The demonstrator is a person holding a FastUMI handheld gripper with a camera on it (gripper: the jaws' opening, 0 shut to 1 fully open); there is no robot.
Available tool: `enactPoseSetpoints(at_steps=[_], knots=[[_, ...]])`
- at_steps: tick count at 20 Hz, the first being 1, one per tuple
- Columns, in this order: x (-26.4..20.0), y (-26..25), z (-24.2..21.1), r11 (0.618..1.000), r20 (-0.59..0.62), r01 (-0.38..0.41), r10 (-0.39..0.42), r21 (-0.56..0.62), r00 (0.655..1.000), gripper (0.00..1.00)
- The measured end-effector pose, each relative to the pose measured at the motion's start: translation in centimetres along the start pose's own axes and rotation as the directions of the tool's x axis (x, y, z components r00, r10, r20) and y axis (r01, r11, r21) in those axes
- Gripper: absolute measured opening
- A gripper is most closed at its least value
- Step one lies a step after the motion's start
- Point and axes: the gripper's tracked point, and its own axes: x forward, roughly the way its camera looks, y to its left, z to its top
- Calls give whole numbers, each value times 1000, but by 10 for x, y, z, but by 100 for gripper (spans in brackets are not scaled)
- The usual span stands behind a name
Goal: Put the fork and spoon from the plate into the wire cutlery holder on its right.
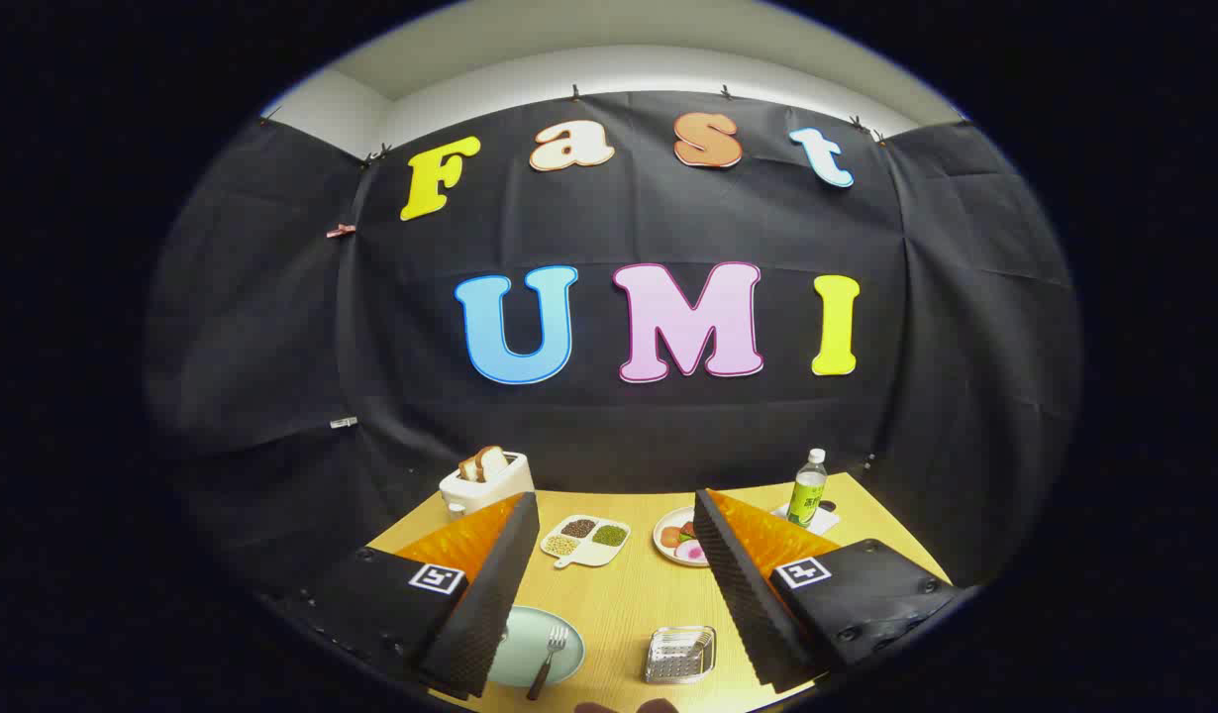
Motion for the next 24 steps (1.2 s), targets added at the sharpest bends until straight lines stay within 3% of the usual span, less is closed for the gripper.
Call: enactPoseSetpoints(at_steps=[15,24], knots=[[-8,17,-25,997,-45,43,-46,-64,998,97],[-10,32,-53,998,-134,68,-67,3,989,97]])
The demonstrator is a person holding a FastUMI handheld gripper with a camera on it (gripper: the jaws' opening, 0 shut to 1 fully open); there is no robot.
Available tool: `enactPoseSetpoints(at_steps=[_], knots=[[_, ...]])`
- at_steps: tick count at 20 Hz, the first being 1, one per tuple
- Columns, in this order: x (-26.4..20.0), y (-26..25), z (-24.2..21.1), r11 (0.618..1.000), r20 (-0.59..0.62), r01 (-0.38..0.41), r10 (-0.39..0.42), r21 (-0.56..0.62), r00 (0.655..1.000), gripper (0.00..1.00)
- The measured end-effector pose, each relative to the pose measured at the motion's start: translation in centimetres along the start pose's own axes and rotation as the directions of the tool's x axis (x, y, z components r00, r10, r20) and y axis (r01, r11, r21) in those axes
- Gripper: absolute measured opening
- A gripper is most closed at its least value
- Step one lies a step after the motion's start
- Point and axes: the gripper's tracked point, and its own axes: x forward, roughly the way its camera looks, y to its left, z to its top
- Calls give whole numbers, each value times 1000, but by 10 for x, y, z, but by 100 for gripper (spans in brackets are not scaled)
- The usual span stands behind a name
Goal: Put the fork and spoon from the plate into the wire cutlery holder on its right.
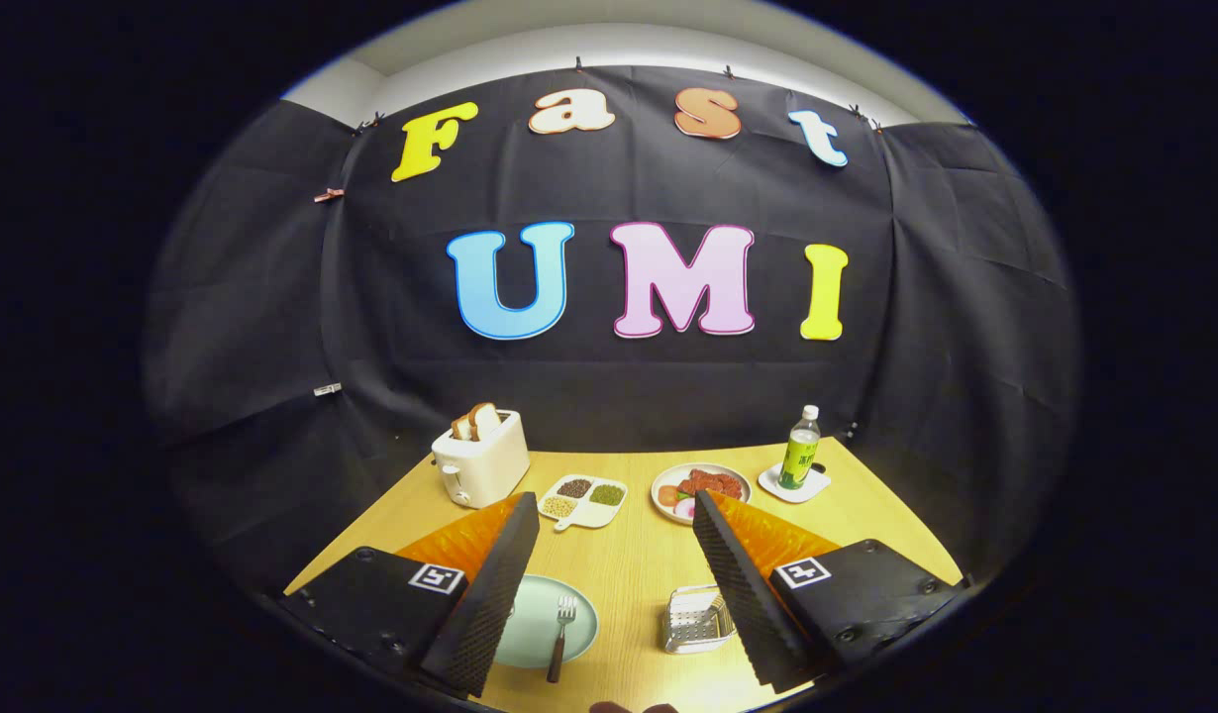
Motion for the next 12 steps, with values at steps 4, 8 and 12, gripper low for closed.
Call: enactPoseSetpoints(at_steps=[4,8,12], knots=[[9,19,-38,999,-137,-45,43,-15,990,98],[17,38,-83,992,-289,-109,87,-60,953,98],[28,56,-131,980,-419,-177,123,-92,900,98]])
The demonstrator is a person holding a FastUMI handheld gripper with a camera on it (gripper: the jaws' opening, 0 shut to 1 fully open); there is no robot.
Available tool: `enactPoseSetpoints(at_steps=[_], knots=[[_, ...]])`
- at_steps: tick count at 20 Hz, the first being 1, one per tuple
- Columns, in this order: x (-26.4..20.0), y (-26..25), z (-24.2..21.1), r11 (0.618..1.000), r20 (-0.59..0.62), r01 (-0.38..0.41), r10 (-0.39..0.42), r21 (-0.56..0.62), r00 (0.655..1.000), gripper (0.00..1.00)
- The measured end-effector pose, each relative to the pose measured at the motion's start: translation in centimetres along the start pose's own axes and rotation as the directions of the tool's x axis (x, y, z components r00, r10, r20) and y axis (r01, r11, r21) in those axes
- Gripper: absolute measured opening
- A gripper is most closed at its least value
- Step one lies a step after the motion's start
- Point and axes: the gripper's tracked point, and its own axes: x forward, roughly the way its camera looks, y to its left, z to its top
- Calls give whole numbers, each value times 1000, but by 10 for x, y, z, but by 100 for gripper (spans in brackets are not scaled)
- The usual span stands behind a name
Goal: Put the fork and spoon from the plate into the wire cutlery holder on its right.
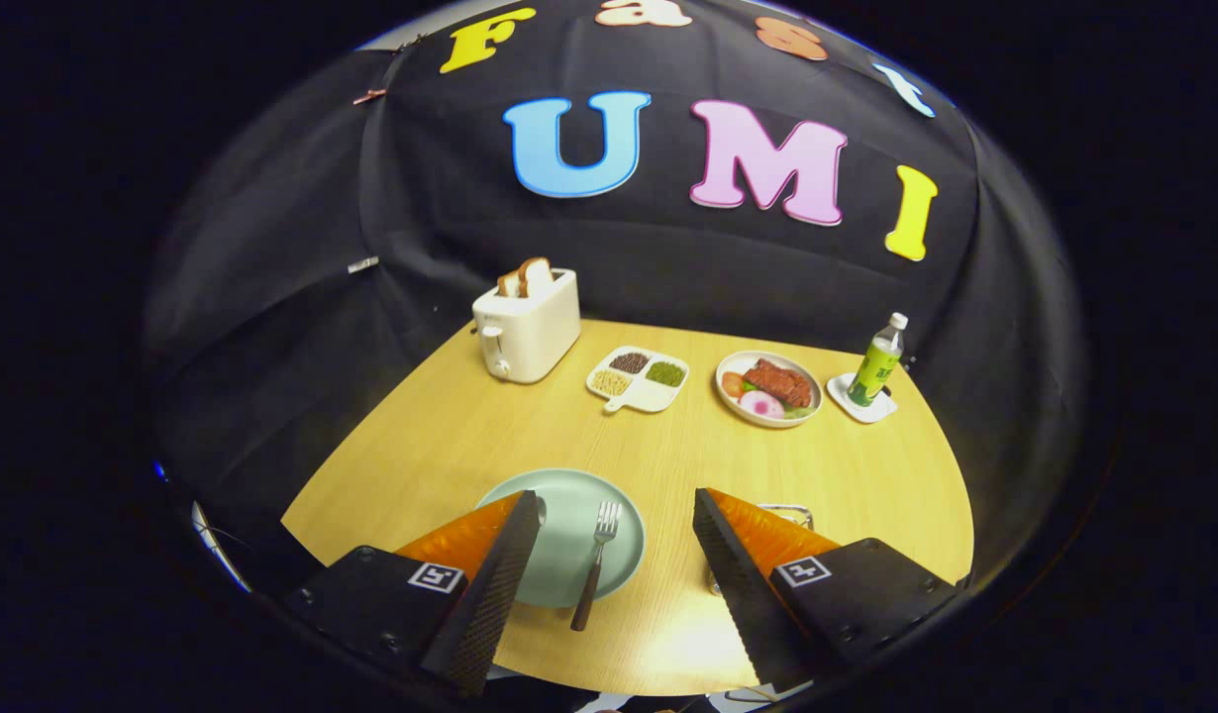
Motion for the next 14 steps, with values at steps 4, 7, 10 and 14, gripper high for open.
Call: enactPoseSetpoints(at_steps=[4,7,10,14], knots=[[35,9,-47,999,-184,-27,19,-43,983,97],[60,12,-78,995,-302,-42,14,-86,953,95],[80,12,-102,994,-393,-54,12,-98,920,93],[98,15,-120,997,-479,-46,8,-67,878,92]])
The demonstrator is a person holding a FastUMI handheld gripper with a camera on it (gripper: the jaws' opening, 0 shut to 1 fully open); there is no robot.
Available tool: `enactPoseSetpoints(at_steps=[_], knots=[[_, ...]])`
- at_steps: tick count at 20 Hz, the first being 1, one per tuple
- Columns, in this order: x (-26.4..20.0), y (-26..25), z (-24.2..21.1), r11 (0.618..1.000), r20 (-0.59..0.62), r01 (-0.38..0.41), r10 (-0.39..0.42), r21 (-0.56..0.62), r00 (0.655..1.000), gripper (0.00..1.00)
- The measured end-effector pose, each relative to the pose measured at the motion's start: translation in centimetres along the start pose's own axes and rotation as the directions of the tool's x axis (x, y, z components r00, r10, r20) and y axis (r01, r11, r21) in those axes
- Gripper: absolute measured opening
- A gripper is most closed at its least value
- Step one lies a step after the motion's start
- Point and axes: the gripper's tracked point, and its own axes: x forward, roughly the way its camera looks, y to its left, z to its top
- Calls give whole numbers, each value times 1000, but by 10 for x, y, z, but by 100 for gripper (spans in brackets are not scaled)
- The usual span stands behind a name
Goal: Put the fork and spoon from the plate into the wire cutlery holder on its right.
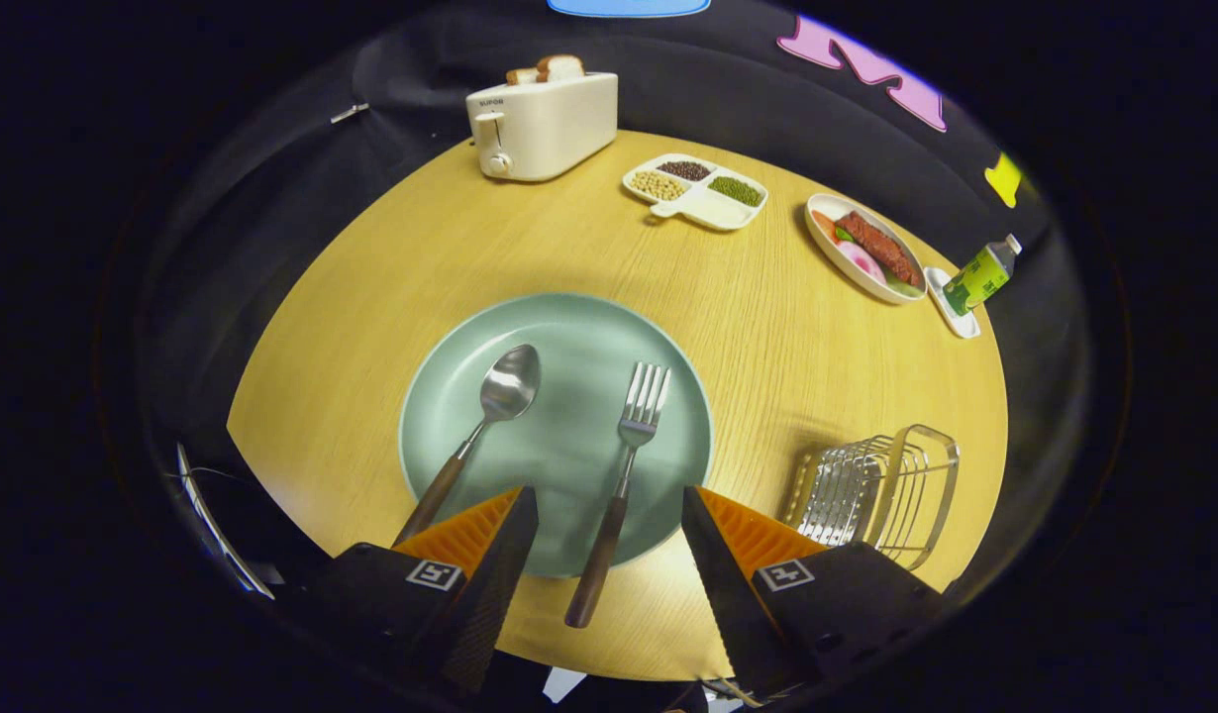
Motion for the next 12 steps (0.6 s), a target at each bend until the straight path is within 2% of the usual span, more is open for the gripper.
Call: enactPoseSetpoints(at_steps=[5,8,11,12], knots=[[21,10,-4,999,-74,-31,30,-12,997,89],[29,11,-10,999,-123,-35,36,13,992,76],[34,5,-12,999,-144,-19,24,33,989,75],[36,2,-12,999,-151,-13,18,34,988,67]])
